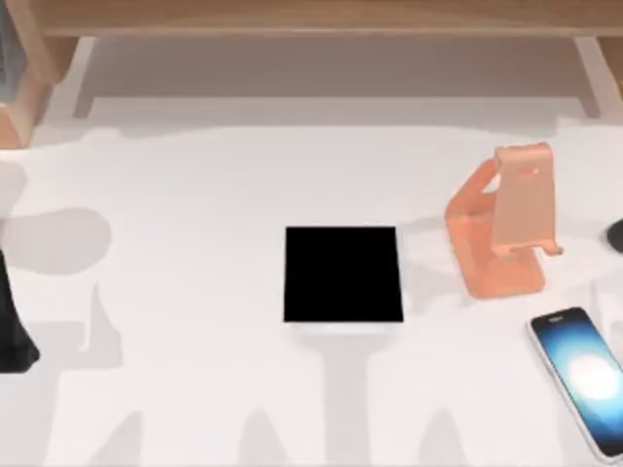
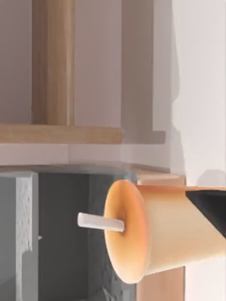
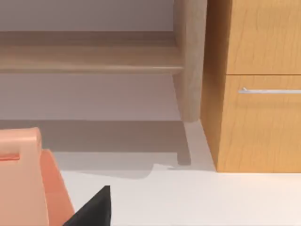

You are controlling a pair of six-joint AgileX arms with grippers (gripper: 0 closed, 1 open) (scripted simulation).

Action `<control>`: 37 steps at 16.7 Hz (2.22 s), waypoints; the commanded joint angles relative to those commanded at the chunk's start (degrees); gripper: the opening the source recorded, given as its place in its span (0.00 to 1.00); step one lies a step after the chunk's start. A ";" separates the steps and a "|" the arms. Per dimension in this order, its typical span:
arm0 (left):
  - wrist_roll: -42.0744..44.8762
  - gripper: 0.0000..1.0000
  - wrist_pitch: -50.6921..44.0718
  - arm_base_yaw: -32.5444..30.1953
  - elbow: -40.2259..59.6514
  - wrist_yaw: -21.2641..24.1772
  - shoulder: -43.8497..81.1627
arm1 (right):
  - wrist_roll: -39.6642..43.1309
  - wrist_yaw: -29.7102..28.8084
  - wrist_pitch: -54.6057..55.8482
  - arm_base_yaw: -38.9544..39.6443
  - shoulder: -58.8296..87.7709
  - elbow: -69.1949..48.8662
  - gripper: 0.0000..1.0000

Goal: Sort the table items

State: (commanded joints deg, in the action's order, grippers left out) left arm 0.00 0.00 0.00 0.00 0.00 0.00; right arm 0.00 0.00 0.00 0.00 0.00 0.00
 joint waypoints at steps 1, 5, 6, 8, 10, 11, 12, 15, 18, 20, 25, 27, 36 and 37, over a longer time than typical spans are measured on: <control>0.00 1.00 0.00 0.00 0.00 0.00 0.00 | 0.00 0.00 0.00 0.00 0.00 0.00 1.00; 0.00 1.00 0.00 0.00 0.00 0.00 0.00 | 2.53 0.00 -2.05 -0.12 3.44 -2.94 1.00; 0.00 1.00 0.00 0.00 0.00 0.00 0.00 | 4.19 -0.01 -3.40 -0.19 5.71 -4.87 1.00; 0.00 1.00 0.00 0.00 0.00 0.00 0.00 | 8.58 -0.01 -6.94 -0.39 11.72 -9.96 1.00; 0.00 1.00 0.00 0.00 0.00 0.00 0.00 | 14.19 -0.01 -11.48 -0.65 19.46 -16.50 1.00; 0.00 1.00 0.00 0.00 0.00 0.00 0.00 | 17.40 -0.02 -14.07 -0.79 23.90 -20.24 1.00; 0.00 1.00 0.00 0.00 0.00 0.00 0.00 | 20.82 -0.02 -16.83 -0.95 28.63 -24.22 1.00; 0.00 1.00 0.00 0.00 0.00 0.00 0.00 | 32.01 -0.02 -25.85 -1.46 44.17 -37.26 1.00; 0.00 1.00 0.00 0.00 0.00 0.00 0.00 | 44.02 -0.03 -35.54 -2.00 60.89 -51.27 1.00; 0.00 1.00 0.00 0.00 0.00 0.00 0.00 | 52.07 -0.04 -42.04 -2.37 72.10 -60.68 1.00; 0.00 1.00 0.00 0.00 0.00 0.00 0.00 | 70.60 -0.05 -57.01 -3.22 97.79 -82.30 1.00; 0.00 1.00 0.00 0.00 0.00 0.00 0.00 | 76.75 -0.06 -61.98 -3.50 106.26 -89.45 1.00; 0.00 1.00 0.00 0.00 0.00 0.00 0.00 | 87.89 -0.06 -70.97 -4.01 121.58 -102.41 1.00; 0.00 1.00 0.00 0.00 0.00 0.00 0.00 | 87.89 -0.06 -70.97 -4.01 121.58 -102.41 1.00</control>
State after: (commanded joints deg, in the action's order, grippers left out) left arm 0.00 0.00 0.00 0.00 0.00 0.00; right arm 87.89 -0.06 -70.97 -4.01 121.58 -102.41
